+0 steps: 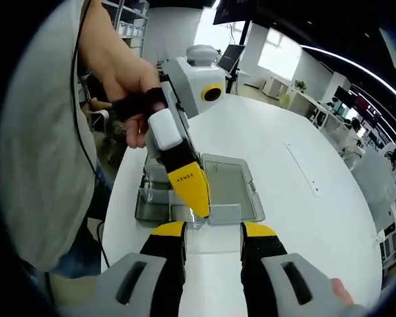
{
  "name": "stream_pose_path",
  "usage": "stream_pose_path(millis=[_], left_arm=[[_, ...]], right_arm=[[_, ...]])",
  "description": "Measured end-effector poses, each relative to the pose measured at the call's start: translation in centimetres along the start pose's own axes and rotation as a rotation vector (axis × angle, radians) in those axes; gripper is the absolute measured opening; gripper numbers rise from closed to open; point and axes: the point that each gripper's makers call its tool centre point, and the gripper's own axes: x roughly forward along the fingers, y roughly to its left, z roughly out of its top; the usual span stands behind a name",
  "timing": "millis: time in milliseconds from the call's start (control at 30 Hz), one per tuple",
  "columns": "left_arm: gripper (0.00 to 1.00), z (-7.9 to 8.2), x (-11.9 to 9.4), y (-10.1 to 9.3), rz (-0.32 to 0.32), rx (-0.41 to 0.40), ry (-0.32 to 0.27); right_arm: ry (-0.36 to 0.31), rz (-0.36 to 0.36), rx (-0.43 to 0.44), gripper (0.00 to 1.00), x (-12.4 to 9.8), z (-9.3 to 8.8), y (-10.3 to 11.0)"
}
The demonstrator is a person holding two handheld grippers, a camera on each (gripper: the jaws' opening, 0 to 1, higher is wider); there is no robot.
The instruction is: Insert the divider into the dual guide fixture by aligning both edges with the guide slots and pushing it downward to the bottom, including one-sided entry, uneven engagement, binding, and posture correction.
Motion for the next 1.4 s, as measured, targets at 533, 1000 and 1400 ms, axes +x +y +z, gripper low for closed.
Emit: stream_pose_path(millis=[533,1000,1400], left_arm=[[0.0,-0.7,0.1,-0.3,0.005,-0.017,0.039],[0.0,-1.1,0.0,-0.7,0.018,0.129,0.119],[0.0,-1.4,-0.3,-1.3,0.015,0.322,0.243]], right_arm=[[0.046,-0.026,-0.08,0.19,-0.2,-0.4,-0.2],[0.071,-0.005,-0.066,0.22,-1.0,-1.0,-0.4],[0.09,0.048,-0.067,0.2,-2.2,-1.3,-0.9]])
